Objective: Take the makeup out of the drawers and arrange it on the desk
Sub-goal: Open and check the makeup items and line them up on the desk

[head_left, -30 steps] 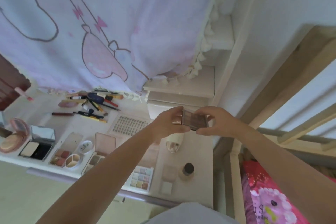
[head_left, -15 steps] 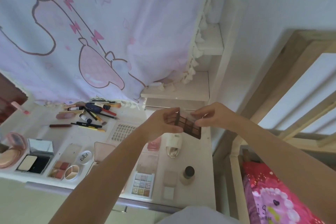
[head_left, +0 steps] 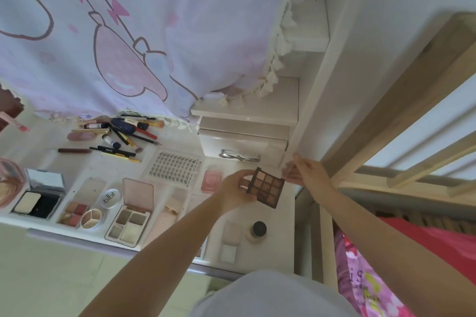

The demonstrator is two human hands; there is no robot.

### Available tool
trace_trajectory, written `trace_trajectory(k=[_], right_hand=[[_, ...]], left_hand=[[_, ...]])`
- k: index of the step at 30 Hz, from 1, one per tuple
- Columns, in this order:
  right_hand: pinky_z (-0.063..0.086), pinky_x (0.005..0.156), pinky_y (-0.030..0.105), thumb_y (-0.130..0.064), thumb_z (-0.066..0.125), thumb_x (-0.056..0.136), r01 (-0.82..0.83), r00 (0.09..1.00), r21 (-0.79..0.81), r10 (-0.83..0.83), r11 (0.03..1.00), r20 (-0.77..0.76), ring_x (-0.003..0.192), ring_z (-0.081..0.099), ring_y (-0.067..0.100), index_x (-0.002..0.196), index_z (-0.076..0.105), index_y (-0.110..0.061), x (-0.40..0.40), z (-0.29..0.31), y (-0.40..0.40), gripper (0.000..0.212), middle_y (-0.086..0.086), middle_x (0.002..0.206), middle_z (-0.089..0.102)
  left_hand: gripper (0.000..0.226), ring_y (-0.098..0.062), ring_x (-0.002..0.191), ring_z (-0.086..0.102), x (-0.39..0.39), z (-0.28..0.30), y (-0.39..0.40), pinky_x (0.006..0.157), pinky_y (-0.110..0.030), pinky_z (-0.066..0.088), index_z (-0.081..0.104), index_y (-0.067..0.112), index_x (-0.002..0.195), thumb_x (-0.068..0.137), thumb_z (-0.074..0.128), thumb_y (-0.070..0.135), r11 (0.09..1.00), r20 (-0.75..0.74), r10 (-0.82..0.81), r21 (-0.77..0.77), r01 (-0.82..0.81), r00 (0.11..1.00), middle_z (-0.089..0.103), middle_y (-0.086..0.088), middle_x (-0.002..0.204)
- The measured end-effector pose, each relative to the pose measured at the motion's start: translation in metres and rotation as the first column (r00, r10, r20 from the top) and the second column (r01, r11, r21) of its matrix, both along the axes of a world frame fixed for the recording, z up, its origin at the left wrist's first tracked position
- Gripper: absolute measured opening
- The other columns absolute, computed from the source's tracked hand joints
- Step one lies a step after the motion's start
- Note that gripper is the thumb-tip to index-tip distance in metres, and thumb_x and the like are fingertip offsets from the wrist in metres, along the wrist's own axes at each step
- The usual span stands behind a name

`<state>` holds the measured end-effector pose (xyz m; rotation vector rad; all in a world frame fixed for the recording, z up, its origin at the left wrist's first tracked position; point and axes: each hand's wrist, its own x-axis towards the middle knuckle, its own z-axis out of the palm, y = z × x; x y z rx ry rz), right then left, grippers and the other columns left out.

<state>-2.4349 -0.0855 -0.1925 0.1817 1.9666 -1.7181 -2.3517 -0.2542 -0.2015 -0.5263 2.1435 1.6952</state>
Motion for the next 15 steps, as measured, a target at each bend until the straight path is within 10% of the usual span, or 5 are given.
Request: trace_trajectory(k=[15], right_hand=[[0.051,0.078,0.032,-0.03,0.044,0.095,-0.042,0.991,0.215,0.013,0.976,0.132,0.066,0.059,0.015,0.09,0.056,-0.002,-0.015,-0.048,-0.011,0.031,0.005,0.071,0.059]], left_hand=[[0.035,-0.028,0.112,0.055,-0.011,-0.029,0.019,0.092,-0.03,0.044,0.053,0.001,0.119,0.086,0.056,0.012,0.755,0.245,-0.342,-0.504,0.421,0.907,0.059,-0.015,0.12]])
